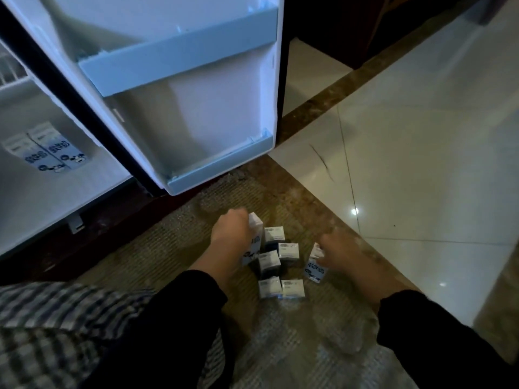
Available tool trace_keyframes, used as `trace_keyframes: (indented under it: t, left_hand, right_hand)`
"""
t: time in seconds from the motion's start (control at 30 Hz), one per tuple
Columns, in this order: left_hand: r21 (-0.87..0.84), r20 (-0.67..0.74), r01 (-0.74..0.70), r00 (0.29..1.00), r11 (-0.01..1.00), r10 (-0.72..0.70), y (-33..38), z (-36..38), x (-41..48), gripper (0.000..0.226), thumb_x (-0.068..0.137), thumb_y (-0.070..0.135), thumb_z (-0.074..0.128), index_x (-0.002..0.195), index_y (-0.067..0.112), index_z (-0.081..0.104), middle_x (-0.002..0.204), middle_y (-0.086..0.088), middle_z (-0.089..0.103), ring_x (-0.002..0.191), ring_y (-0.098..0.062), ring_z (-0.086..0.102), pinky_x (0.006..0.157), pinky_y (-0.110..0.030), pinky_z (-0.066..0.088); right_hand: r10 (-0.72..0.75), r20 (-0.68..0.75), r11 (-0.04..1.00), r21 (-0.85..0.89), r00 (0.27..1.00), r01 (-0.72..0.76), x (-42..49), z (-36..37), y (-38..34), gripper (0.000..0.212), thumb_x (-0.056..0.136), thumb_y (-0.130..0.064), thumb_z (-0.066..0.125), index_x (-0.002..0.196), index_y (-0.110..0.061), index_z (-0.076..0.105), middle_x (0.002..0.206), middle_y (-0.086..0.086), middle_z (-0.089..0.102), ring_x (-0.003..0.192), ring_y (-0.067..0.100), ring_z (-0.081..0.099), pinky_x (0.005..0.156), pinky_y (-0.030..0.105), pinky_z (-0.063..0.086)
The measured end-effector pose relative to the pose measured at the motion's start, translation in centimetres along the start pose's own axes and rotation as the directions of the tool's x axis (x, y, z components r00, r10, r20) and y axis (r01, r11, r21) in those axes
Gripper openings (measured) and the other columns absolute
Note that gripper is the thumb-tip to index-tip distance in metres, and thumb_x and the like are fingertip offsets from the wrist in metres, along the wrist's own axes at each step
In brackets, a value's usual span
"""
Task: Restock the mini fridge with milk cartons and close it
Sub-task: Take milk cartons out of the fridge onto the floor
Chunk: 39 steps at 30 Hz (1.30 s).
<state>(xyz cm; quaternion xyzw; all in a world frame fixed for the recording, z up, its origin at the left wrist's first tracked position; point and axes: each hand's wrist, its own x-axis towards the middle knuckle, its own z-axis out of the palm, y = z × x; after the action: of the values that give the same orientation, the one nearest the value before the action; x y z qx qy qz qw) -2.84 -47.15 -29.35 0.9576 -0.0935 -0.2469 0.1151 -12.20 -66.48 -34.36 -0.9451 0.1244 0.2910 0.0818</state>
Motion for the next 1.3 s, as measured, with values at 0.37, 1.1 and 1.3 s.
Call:
trace_keyframes:
  t: [0.37, 1.1, 1.3]
  left_hand:
    - [-0.014, 0.06, 0.057, 0.997, 0.998, -0.056, -1.5, 2.2, 1.4, 0.028, 0.088, 0.02, 0.061, 0.114, 0.009, 0.057, 0.115, -0.012, 0.062, 0.106, -0.028, 0.059, 0.086, -0.038, 0.052]
    - [-0.068, 0.115, 0.049, 0.993, 0.996, -0.041, -2.8, 6.9, 1.7, 0.035, 0.093, 0.024, 0.049, 0.126, 0.014, 0.044, 0.126, -0.013, 0.05, 0.114, -0.032, 0.052, 0.093, -0.045, 0.047]
    - [0.002, 0.298, -0.056, 0.953, 0.998, 0.053, -2.4, 4.1, 0.7, 0.04, 0.094, 0.036, 0.047, 0.126, 0.012, 0.05, 0.129, -0.012, 0.051, 0.116, -0.026, 0.05, 0.096, -0.038, 0.044]
  right_hand:
    - [0.027, -0.008, 0.998, 0.051, 1.0, -0.027, 1.8, 3.3, 0.0, 0.028, 0.087, -0.025, 0.063, 0.113, -0.014, 0.059, 0.113, 0.007, 0.063, 0.101, 0.023, 0.061, 0.088, 0.037, 0.052]
    - [0.012, -0.122, 0.988, 0.156, 0.993, 0.007, 1.1, 5.1, 0.2, 0.032, 0.091, -0.038, 0.056, 0.113, -0.016, 0.058, 0.112, 0.007, 0.065, 0.1, 0.024, 0.062, 0.083, 0.036, 0.052]
    - [-0.027, -0.159, 0.991, 0.127, 0.987, 0.048, 1.1, 1.2, -2.0, 0.024, 0.092, -0.033, 0.052, 0.099, -0.012, 0.062, 0.094, 0.008, 0.066, 0.084, 0.024, 0.063, 0.078, 0.04, 0.055]
